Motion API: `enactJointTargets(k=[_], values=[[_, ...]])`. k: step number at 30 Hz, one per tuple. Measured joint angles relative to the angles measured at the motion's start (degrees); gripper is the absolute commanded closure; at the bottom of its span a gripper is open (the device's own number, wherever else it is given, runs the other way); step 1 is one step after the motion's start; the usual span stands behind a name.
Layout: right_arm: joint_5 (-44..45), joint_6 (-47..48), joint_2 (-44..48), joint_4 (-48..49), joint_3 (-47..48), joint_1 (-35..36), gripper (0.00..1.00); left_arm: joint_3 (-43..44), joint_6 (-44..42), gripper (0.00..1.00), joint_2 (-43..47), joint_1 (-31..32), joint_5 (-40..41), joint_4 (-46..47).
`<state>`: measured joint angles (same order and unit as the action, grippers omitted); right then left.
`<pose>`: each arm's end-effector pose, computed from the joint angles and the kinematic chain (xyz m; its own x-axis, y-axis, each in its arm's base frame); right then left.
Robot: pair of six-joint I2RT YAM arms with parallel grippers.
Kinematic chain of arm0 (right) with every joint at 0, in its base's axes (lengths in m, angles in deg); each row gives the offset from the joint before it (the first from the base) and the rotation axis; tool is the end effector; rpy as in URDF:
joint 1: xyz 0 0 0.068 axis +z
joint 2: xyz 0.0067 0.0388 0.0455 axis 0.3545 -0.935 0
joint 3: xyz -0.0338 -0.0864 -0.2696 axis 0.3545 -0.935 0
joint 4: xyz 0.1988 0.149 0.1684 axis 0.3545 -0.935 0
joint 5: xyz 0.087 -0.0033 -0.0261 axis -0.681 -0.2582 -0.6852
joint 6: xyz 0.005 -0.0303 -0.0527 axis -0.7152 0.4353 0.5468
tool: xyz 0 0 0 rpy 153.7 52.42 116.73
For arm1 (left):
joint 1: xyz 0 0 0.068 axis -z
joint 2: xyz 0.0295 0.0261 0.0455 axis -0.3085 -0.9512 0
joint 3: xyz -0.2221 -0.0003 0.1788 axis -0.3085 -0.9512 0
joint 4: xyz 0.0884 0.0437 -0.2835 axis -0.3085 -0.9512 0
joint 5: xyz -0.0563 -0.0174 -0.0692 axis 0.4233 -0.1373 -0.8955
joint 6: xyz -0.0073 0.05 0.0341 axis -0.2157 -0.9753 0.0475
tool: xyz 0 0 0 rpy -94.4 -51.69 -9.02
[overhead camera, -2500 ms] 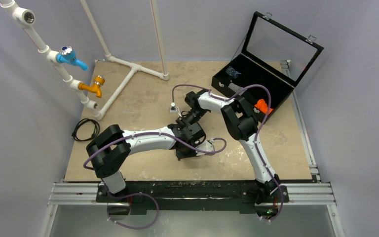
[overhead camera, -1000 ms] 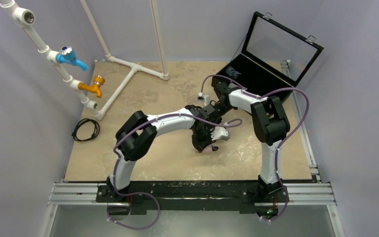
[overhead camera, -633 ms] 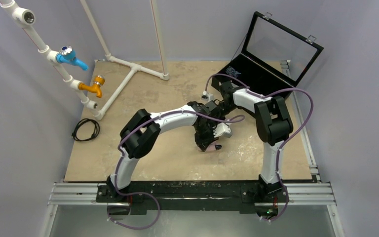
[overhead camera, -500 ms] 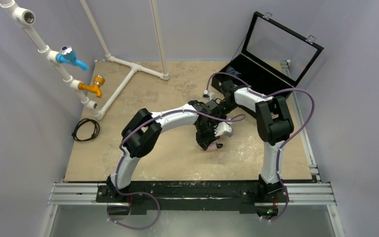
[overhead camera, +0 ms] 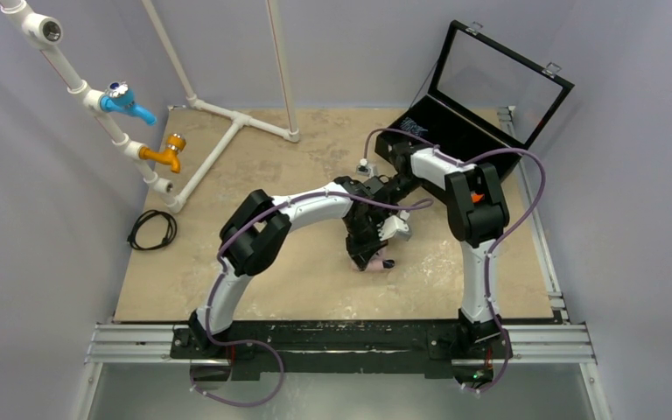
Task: Roll the underwear
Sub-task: Roll the underwear to the center of the board.
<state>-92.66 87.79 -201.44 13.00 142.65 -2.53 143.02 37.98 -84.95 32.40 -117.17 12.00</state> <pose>0.4064 0.1714 0.1225 -0.6969 -0.5965 -0.3981 -0.6642 0.3274 0.6721 0.2807 -0.3780 0.1383 -0.2616 0.9014 -0.3449 0.8945 0.0922 -0.4375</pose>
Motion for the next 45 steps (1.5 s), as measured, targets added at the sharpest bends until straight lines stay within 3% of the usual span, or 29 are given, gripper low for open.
enactJointTargets(k=[16,26,34,45], values=[[-5.4,4.2,-3.3,-9.4,9.0,-6.2,0.34,0.0,0.5,1.0,-0.5,-0.2,-1.7,-1.3],[-2.9,-0.1,-2.5,-4.4,8.7,-13.4,0.34,-0.2,1.1,1.0,-1.2,-1.6,-4.3,-1.5],[-1.9,-0.5,6.9,-1.2,4.8,-21.0,0.34,2.2,1.5,1.0,-5.1,-4.6,-11.8,-5.9],[0.7,-2.9,23.1,8.5,-8.3,-21.5,0.33,6.2,1.5,1.0,-10.8,-7.7,-19.0,-13.2]])
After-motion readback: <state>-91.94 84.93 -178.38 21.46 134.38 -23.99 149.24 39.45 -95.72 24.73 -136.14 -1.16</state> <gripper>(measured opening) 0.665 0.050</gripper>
